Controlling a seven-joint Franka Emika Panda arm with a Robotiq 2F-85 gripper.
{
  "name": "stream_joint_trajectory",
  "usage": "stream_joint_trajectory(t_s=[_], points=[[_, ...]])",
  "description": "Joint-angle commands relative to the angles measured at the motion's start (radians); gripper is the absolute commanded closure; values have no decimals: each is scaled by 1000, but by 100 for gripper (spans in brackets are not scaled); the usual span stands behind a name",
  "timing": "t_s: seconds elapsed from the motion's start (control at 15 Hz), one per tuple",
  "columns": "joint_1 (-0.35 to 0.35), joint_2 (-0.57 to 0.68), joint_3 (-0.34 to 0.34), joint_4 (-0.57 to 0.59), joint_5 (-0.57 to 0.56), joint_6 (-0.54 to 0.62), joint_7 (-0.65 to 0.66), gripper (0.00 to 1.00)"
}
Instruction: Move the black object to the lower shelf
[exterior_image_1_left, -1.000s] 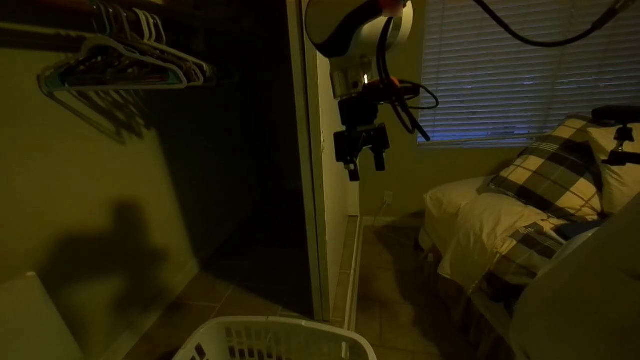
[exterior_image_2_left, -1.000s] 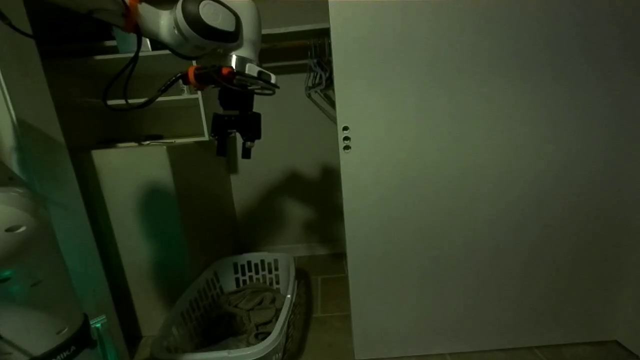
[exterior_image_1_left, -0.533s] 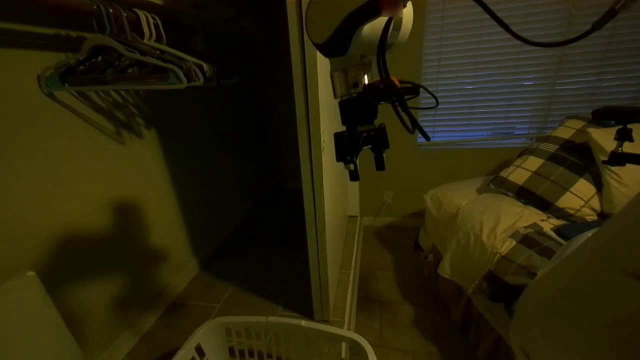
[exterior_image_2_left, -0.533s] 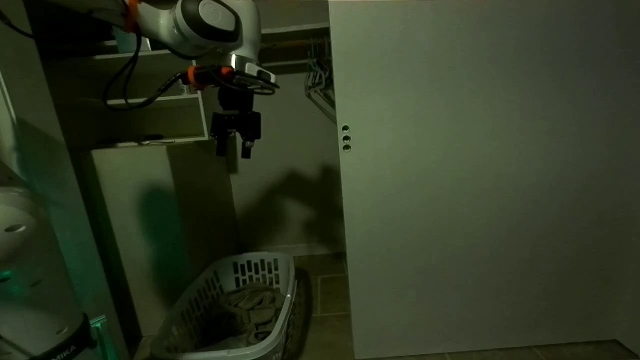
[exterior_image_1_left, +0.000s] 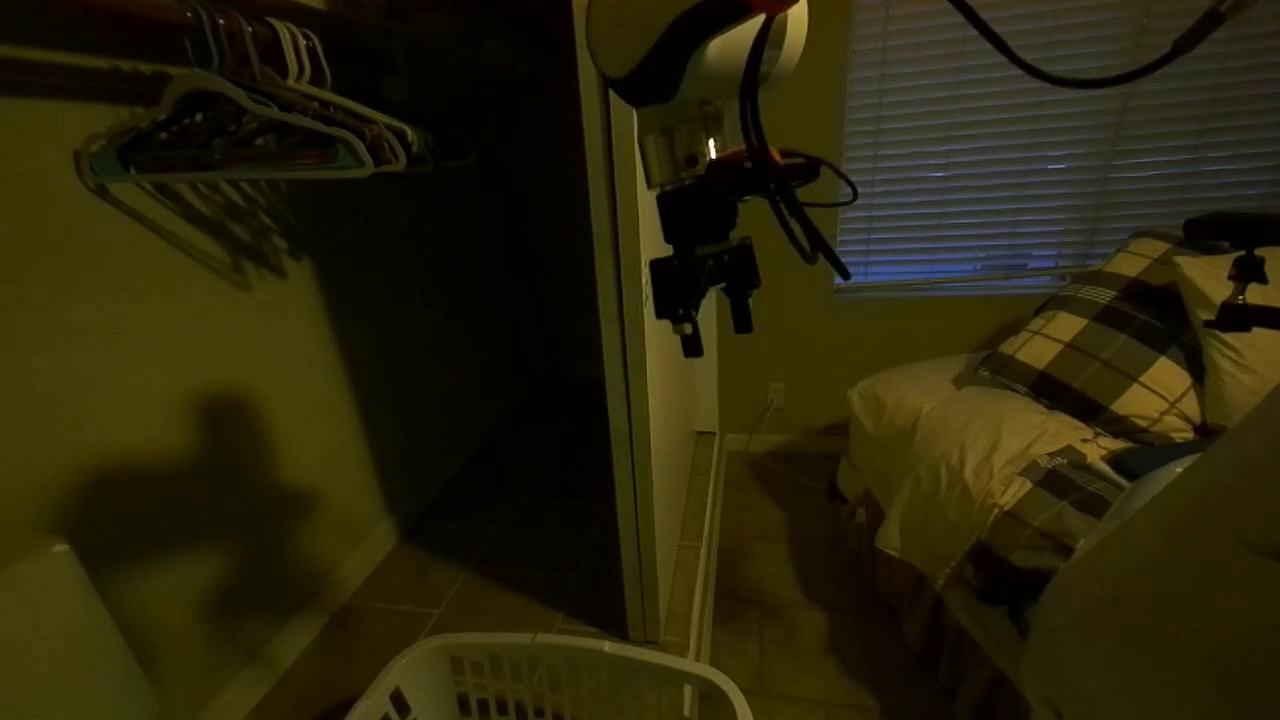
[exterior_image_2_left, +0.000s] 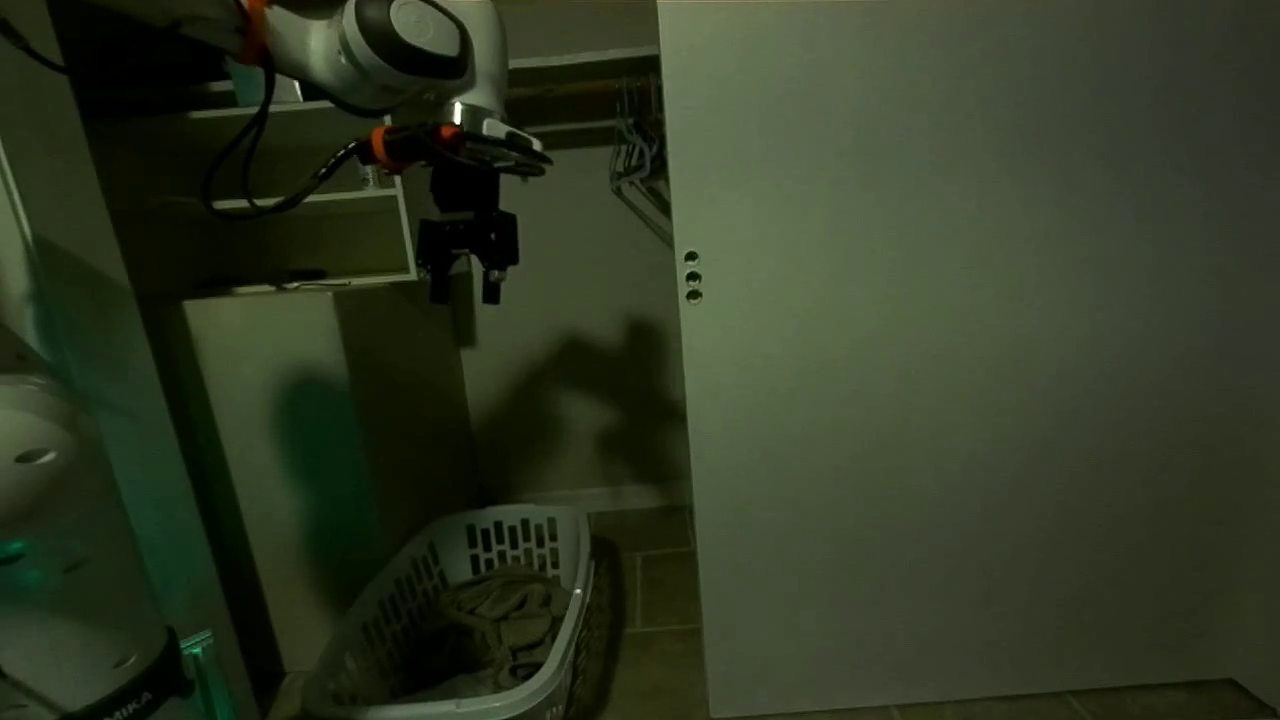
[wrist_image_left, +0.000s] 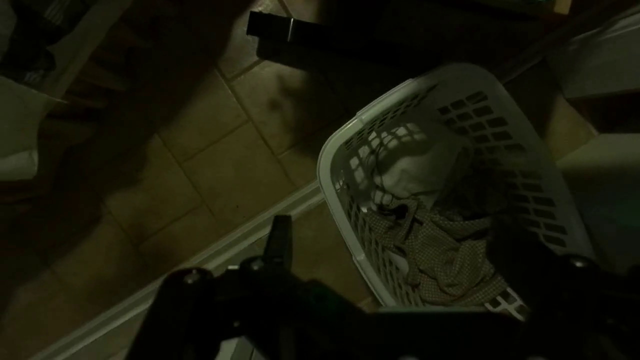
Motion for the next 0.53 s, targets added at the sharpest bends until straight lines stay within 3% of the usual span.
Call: stream_joint_trajectory(t_s=[0.0,0.47], points=[[45,32,65,97,-57,-12,-11,0],[151,75,190,284,-172,19,-84,0]])
